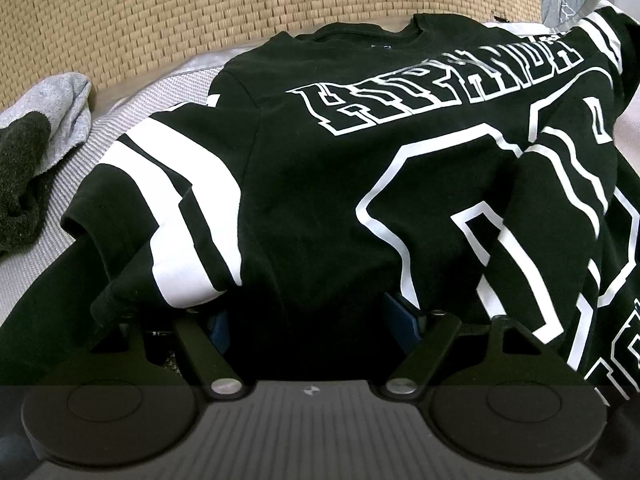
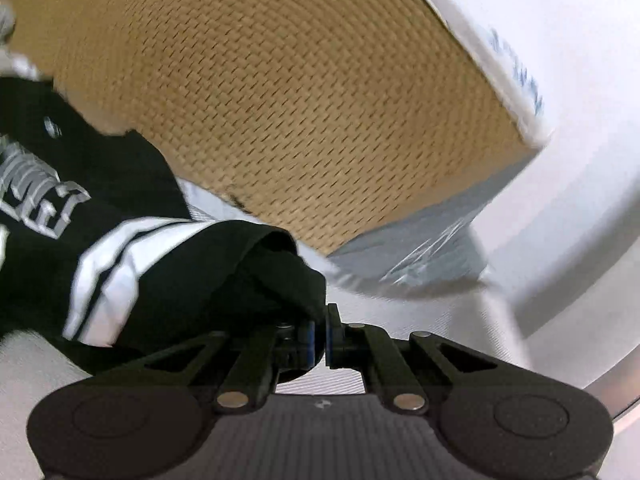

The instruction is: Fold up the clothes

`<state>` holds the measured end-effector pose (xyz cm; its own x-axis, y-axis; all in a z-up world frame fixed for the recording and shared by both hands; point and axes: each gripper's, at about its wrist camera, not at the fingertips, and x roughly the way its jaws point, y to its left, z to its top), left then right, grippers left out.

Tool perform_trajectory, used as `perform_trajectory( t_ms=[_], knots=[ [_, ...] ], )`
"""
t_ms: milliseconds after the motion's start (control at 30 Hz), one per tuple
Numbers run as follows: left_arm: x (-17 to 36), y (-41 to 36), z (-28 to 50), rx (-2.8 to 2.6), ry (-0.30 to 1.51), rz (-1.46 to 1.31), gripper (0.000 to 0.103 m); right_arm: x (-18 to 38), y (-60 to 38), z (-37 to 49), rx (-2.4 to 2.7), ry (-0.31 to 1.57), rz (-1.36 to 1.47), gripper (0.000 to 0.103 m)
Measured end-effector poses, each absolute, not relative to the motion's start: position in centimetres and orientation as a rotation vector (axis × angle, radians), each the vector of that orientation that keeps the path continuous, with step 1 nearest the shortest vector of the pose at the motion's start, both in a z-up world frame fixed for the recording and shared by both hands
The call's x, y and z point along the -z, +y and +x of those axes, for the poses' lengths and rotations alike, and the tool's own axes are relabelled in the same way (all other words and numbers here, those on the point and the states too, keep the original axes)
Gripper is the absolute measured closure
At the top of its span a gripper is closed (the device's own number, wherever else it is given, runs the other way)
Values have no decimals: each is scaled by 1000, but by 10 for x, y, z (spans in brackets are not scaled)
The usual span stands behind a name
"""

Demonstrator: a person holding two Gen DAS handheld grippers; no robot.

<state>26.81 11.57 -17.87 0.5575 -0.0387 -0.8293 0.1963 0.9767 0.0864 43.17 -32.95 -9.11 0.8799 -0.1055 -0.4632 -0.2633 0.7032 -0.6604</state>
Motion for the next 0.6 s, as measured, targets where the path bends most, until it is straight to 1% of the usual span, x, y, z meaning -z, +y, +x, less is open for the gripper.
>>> perform_trajectory(
  t_ms=[67, 167, 200, 233, 267, 300, 367, 533, 600],
  knots=[
    [179, 116, 268, 139, 971, 176, 26, 90, -331, 429, -87, 482, -818, 98],
    [179, 116, 267, 139, 970, 175, 26, 93, -337, 434, -124, 540, -671, 97],
    [179, 116, 267, 138, 970, 175, 26, 95, -339, 436, -137, 559, -621, 94],
    [179, 116, 267, 137, 970, 174, 26, 97, -344, 435, -161, 575, -561, 86],
    [179, 116, 268, 137, 970, 175, 26, 101, -349, 432, -165, 594, -502, 79],
    [179, 116, 268, 137, 970, 175, 26, 105, -354, 429, -169, 612, -443, 66],
    [179, 116, 268, 138, 970, 174, 26, 111, -365, 420, -169, 628, -352, 56],
    [179, 118, 269, 142, 971, 176, 26, 122, -389, 398, -154, 670, -178, 45],
    [179, 117, 269, 140, 970, 174, 26, 125, -399, 392, -163, 692, -110, 44]
  ],
)
